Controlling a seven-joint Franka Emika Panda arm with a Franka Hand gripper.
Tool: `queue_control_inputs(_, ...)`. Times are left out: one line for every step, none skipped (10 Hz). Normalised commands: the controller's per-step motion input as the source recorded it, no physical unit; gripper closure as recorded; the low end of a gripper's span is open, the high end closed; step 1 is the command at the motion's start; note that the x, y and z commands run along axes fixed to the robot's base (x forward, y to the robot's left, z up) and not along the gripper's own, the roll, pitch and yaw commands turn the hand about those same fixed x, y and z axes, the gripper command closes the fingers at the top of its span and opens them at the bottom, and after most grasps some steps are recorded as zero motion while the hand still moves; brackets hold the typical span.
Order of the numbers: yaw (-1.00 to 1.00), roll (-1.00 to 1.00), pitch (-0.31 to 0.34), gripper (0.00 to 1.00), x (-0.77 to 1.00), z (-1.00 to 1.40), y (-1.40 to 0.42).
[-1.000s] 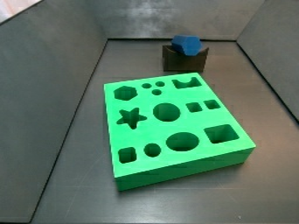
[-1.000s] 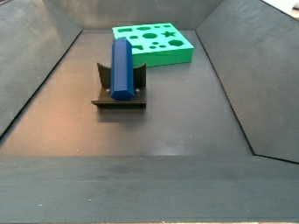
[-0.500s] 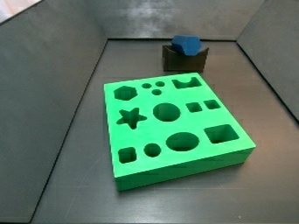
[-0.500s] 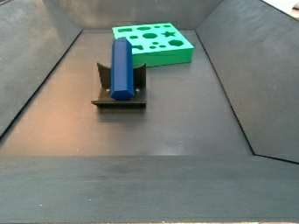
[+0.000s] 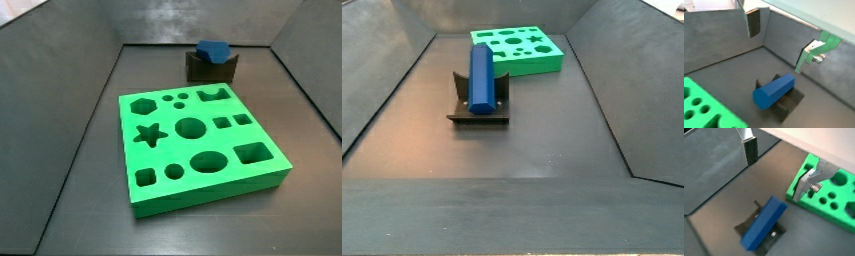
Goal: Pick up the hexagon object. Move up. Place the hexagon object on the fixture. Regrasp the hexagon object. Move to above the board. Insert the hexagon object.
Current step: Regrasp the hexagon object.
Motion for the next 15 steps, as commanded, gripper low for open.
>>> queue_control_inputs(0.05,1.00,0.066,0.00,0.06,-0.01,-0.03)
queue_control_inputs(0.06,1.00,0.084,0.00,0.08,-0.01,-0.03)
queue_control_inputs(0.06,1.00,0.095,0.00,0.09,-0.01,-0.03)
queue_control_inputs(0.07,1.00,0.121,0.00,0.10,0.00,-0.04)
queue_control_inputs(0.08,1.00,0.143,0.00,0.11,-0.01,-0.05)
queue_control_inputs(0.10,1.00,0.176,0.00,0.12,-0.01,-0.05)
queue_control_inputs(0.14,1.00,0.207,0.00,0.12,-0.01,-0.05)
queue_control_inputs(0.18,1.00,0.230,0.00,0.13,-0.01,-0.05)
queue_control_inputs(0.22,0.92,0.232,0.00,0.14,-0.01,-0.06)
queue_control_inputs(0.24,0.75,0.204,0.00,0.15,-0.01,-0.06)
queue_control_inputs(0.25,0.57,0.174,0.00,0.16,-0.01,-0.06)
queue_control_inputs(0.26,0.35,0.130,0.00,0.18,-0.01,-0.06)
queue_control_inputs(0.26,0.23,0.097,0.00,0.18,-0.01,-0.05)
queue_control_inputs(0.25,0.18,0.060,0.00,0.18,-0.01,-0.05)
queue_control_inputs(0.23,0.17,0.028,0.00,0.15,-0.01,-0.06)
